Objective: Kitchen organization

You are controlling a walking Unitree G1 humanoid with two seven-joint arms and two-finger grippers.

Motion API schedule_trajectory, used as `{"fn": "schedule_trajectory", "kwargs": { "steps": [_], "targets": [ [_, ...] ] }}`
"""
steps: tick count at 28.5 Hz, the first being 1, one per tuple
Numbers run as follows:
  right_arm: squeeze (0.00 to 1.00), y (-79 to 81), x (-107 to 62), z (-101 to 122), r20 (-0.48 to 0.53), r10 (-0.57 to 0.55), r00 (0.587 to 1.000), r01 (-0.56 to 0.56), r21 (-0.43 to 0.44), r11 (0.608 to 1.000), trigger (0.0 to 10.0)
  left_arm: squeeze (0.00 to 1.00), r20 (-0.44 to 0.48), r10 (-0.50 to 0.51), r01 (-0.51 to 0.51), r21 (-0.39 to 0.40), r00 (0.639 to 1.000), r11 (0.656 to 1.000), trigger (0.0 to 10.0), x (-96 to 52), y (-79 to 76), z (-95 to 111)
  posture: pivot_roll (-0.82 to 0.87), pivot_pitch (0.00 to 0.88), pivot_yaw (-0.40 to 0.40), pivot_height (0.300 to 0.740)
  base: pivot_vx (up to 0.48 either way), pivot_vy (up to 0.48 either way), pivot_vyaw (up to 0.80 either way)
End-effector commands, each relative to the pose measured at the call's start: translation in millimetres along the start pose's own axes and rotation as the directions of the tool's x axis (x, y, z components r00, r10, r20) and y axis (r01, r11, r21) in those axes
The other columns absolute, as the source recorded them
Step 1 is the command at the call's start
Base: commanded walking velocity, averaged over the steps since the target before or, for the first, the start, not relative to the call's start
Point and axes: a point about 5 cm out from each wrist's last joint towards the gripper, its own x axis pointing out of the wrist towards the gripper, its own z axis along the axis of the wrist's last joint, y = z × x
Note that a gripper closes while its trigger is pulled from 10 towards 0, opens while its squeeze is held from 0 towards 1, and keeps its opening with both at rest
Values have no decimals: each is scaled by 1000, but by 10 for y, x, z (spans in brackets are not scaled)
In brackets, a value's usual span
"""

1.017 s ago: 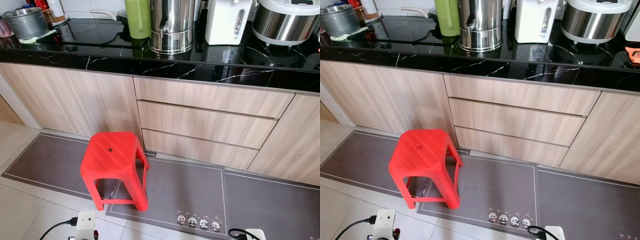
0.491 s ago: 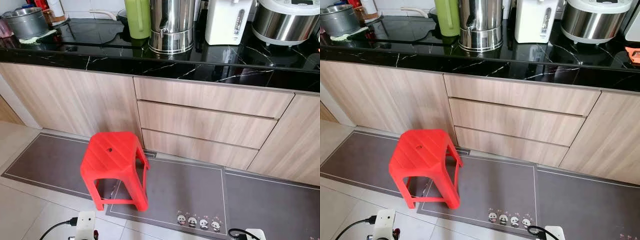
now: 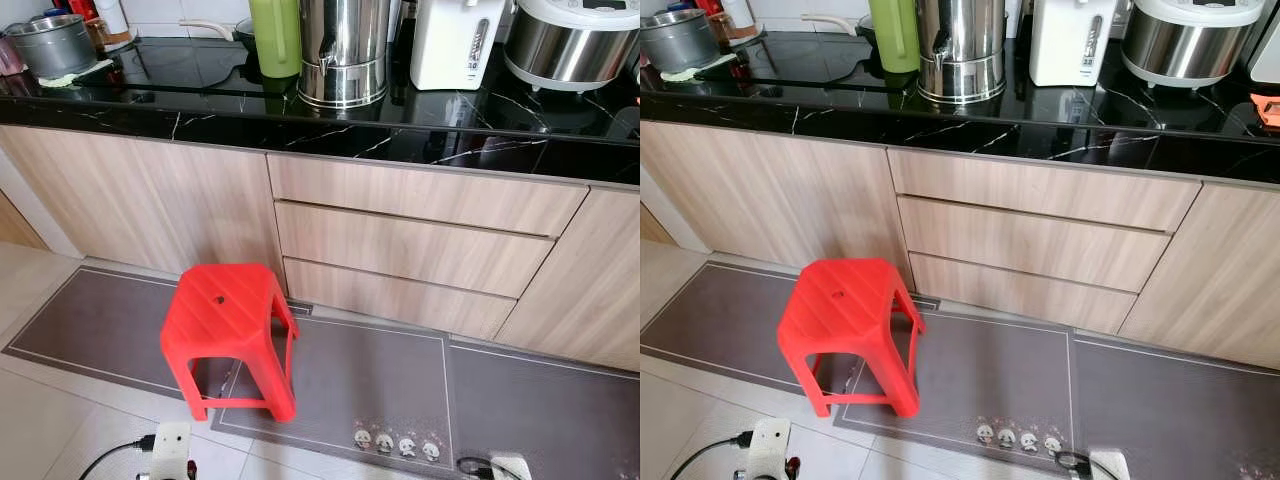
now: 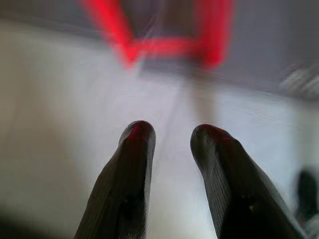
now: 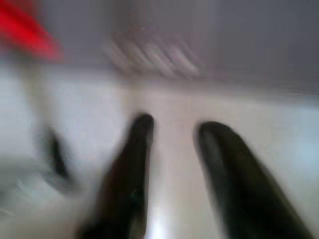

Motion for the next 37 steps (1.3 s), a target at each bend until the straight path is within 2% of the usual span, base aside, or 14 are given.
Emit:
{"fn": "schedule_trajectory", "kwargs": {
  "steps": [1,15,22,31,37],
  "targets": [
    [0,22,11,143,65,23,998,-22,-12,1000,10000,0,47,-39,39,17,998,999,10000,22,-54,122,-22,0,18,740,0,0,0],
    [0,49,13,157,80,41,996,-42,7,999,10000,0,45,-39,38,23,998,999,10000,12,-20,96,-10,0,16,740,0,0,0],
    [0,92,17,137,71,39,997,-38,-13,999,10000,0,50,-42,41,14,998,999,10000,13,-23,102,-8,0,8,740,0,0,0],
    [0,80,17,111,49,30,998,-28,-32,999,10000,0,51,-37,36,8,998,999,10000,9,-25,87,-11,0,3,740,0,0,-708],
    [0,70,17,126,50,28,998,-26,-36,999,10000,0,53,-45,43,40,998,998,10000,6,-20,85,-12,0,8,740,0,0,-699]
  ]
}}
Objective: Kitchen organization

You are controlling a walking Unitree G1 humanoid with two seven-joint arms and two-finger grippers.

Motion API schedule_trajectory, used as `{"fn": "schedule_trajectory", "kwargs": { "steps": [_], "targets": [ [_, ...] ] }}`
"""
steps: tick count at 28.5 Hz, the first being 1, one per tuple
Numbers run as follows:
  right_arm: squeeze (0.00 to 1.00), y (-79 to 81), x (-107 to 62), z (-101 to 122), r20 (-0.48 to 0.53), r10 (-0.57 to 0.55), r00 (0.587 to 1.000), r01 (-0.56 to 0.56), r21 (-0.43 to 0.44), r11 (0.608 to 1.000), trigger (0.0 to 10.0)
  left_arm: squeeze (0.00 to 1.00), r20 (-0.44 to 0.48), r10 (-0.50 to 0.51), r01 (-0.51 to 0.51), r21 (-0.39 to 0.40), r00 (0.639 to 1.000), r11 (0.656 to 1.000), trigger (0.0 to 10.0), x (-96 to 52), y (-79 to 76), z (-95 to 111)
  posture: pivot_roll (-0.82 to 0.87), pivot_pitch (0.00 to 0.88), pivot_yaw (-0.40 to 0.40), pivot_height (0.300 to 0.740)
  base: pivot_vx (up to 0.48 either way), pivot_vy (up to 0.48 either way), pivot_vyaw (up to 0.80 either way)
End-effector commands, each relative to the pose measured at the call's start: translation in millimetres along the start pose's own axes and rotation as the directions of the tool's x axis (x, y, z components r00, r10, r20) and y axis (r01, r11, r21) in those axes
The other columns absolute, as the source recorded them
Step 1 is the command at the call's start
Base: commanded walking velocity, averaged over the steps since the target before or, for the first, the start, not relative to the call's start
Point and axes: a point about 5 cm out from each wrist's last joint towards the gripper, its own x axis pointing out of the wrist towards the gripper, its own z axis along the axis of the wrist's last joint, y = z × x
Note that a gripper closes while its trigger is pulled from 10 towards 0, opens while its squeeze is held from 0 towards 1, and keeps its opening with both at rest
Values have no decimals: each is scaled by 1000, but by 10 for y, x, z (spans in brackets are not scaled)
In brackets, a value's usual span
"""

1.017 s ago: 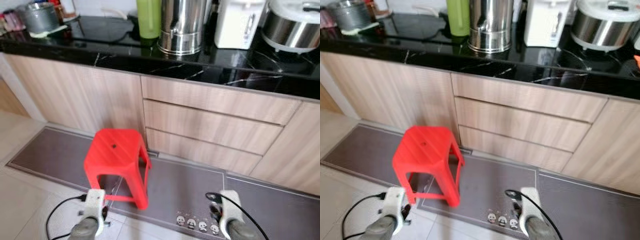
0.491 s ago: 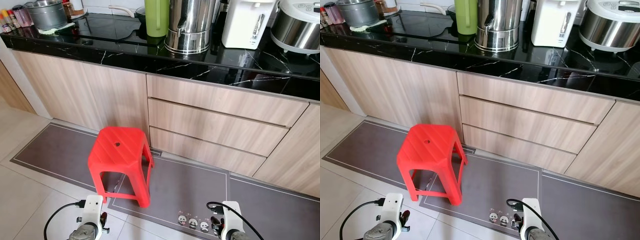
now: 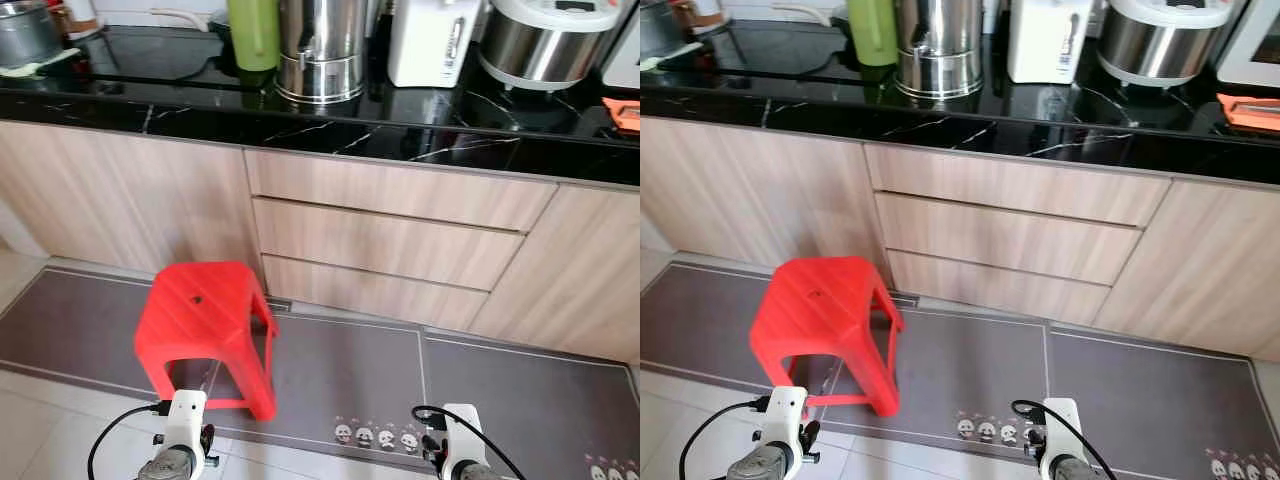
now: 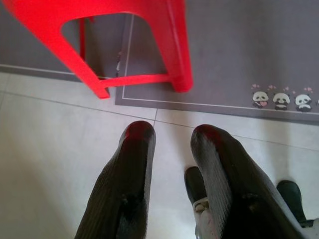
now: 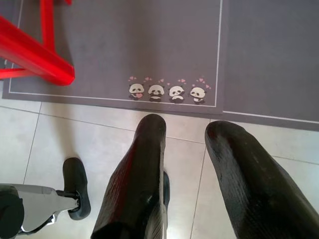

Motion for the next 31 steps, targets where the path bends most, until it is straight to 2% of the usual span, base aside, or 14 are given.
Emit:
{"fn": "schedule_trajectory", "kwargs": {
  "steps": [1,4,8,10,31],
  "targets": [
    [0,16,2,-12,-10,4,1000,-4,-8,1000,10000,0,3,3,-3,34,1000,999,10000,-9,39,-11,-13,0,9,740,0,0,-700],
    [0,18,1,-14,-11,7,1000,-7,-13,1000,10000,0,11,11,-12,86,1000,996,10000,-8,47,3,-13,0,9,740,0,-427,-696],
    [0,19,2,-11,-14,10,1000,-10,-21,1000,10000,0,4,36,-36,22,999,999,10000,-3,72,11,-10,0,13,740,0,-212,-700],
    [0,20,3,-10,-15,10,1000,-10,-24,1000,10000,0,6,31,-31,43,1000,999,10000,-1,71,18,-10,0,13,740,0,0,-700],
    [0,26,3,-11,-18,15,1000,-16,-38,999,10000,0,3,29,-30,36,1000,999,10000,-8,99,5,-9,0,19,740,0,0,-696]
  ]
}}
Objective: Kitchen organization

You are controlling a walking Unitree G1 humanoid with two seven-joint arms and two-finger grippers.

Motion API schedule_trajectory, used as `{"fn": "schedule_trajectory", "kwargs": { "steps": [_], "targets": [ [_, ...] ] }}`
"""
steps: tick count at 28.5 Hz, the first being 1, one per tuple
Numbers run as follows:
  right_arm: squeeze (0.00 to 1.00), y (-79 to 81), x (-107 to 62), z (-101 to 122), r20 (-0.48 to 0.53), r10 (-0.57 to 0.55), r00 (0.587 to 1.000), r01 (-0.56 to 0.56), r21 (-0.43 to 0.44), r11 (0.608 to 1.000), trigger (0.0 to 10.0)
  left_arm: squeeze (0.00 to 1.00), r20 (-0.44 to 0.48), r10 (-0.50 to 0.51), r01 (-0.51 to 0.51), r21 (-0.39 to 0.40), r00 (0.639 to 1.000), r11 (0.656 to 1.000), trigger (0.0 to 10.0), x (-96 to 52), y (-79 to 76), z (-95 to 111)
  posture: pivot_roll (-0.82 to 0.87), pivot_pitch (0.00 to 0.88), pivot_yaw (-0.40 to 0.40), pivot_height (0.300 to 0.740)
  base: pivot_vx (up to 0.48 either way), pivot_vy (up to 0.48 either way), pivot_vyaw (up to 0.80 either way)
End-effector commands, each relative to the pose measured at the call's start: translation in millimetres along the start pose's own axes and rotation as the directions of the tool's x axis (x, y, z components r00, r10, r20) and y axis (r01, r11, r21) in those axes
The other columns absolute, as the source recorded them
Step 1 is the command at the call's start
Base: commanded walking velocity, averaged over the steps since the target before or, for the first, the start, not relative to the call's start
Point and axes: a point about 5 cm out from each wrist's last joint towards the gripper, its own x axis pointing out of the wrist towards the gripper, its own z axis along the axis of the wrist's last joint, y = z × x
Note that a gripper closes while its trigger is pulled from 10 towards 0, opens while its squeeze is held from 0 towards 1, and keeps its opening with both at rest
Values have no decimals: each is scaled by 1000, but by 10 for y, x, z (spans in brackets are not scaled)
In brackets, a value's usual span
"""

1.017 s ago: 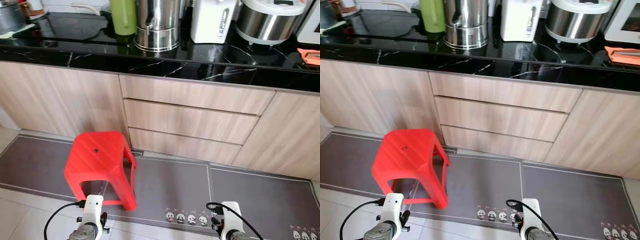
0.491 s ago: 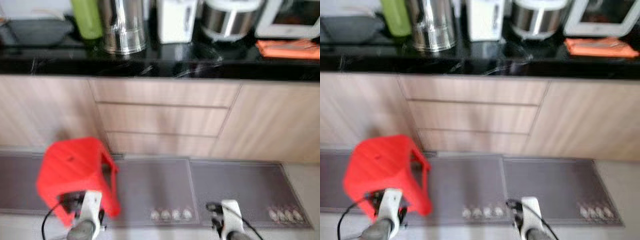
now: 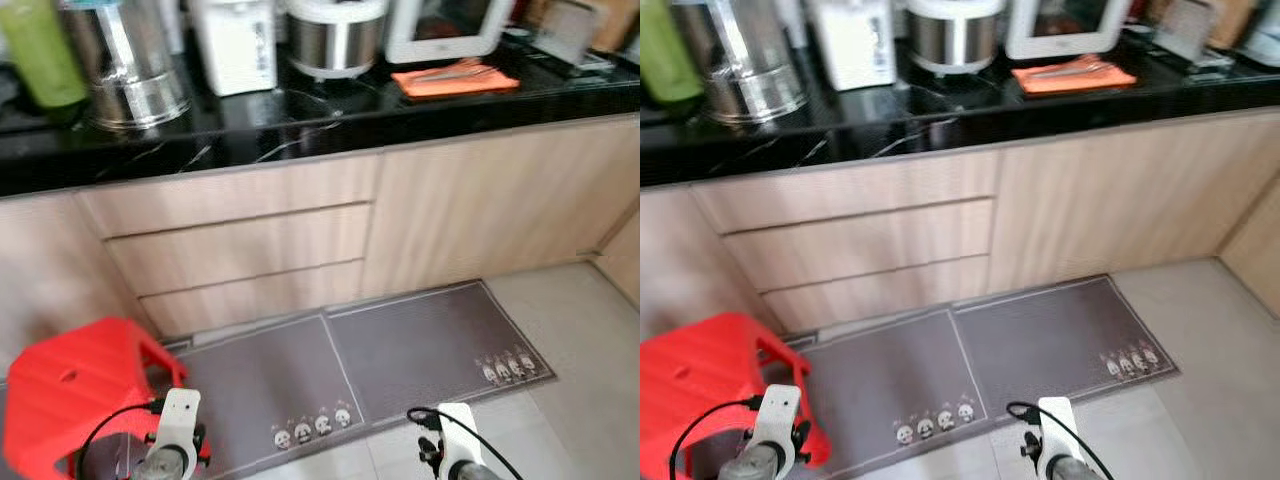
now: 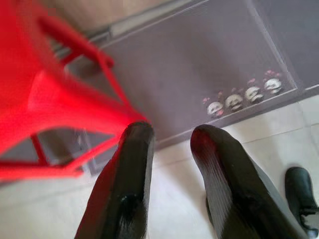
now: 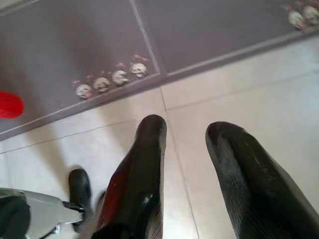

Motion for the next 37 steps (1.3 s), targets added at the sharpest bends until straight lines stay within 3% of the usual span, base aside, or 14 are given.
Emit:
{"fn": "schedule_trajectory", "kwargs": {
  "steps": [1,9,12,37],
  "targets": [
    [0,30,10,47,13,9,1000,-8,-5,1000,10000,0,-25,8,-8,4,1000,1000,10000,-17,38,-62,-10,0,19,740,0,0,-694],
    [0,22,9,48,13,6,1000,-6,-7,1000,10000,0,-24,17,-15,53,1000,998,10000,-20,45,-67,-10,0,15,740,0,-147,-691],
    [0,19,9,48,13,7,1000,-7,-9,1000,10000,0,-29,27,-27,20,999,999,10000,-23,44,-81,-9,0,14,740,0,-283,-694],
    [0,7,5,38,14,5,1000,-5,-8,1000,10000,0,-13,6,-6,15,1000,1000,10000,-12,24,-40,-16,0,20,740,0,0,-694]
  ]
}}
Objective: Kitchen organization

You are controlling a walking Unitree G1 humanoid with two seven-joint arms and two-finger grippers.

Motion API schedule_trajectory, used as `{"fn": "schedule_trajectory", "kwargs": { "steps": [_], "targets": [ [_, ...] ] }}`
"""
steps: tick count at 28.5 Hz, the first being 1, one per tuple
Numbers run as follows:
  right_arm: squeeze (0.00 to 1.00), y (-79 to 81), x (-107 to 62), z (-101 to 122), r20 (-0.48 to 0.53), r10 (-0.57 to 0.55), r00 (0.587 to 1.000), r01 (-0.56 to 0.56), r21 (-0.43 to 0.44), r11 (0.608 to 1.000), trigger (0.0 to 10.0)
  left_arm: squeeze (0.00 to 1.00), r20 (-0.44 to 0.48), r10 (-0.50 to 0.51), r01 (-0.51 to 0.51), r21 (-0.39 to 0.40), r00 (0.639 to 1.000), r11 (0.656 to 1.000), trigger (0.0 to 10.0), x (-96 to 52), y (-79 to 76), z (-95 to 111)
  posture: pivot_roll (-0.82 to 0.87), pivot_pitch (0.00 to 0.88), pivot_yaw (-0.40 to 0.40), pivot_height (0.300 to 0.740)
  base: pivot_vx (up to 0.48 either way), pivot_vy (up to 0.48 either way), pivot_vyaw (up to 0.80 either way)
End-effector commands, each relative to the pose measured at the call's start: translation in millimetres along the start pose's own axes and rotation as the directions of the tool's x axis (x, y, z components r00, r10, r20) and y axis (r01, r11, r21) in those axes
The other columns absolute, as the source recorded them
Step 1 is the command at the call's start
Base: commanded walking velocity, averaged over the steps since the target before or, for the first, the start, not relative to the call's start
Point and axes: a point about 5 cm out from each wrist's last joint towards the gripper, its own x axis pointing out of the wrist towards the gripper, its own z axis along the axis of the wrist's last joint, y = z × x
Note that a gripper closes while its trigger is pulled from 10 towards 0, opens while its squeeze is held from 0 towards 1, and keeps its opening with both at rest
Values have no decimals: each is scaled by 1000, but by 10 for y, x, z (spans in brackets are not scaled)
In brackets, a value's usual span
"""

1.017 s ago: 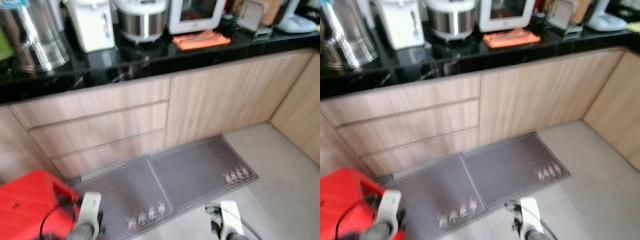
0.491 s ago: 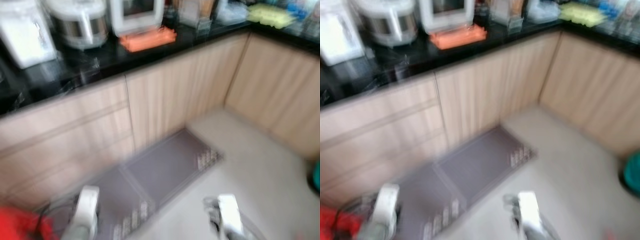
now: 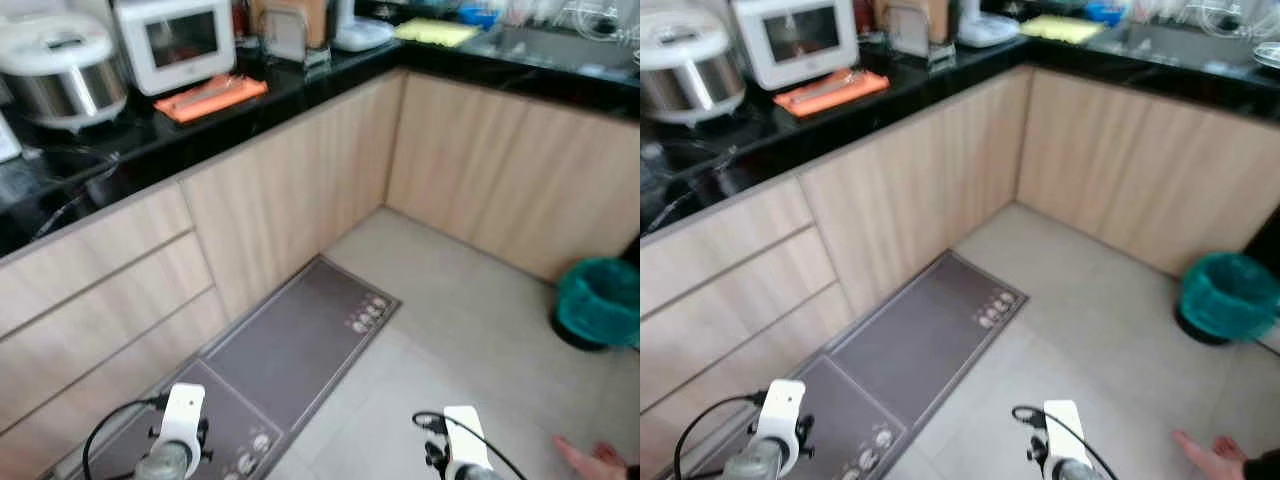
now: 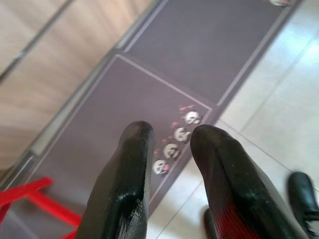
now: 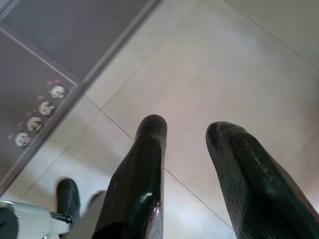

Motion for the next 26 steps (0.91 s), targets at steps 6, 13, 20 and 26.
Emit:
{"fn": "schedule_trajectory", "kwargs": {
  "steps": [6,13,20,26],
  "targets": [
    [0,31,6,19,10,13,1000,-13,1,1000,10000,0,-25,-12,11,-15,1000,1000,10000,-15,12,-62,-16,0,15,740,0,0,-694],
    [0,29,6,26,11,13,1000,-13,-2,1000,10000,0,-24,-19,19,8,1000,1000,10000,-12,9,-52,-20,0,18,740,0,0,-692],
    [0,23,8,46,16,11,1000,-11,2,1000,10000,0,-14,11,-11,-1,1000,1000,10000,-1,46,-11,-20,0,18,740,0,-274,-694],
    [0,17,9,55,18,9,1000,-9,3,1000,10000,0,-17,8,-8,0,1000,1000,10000,-3,48,-19,-19,0,17,740,0,0,-692]
  ]
}}
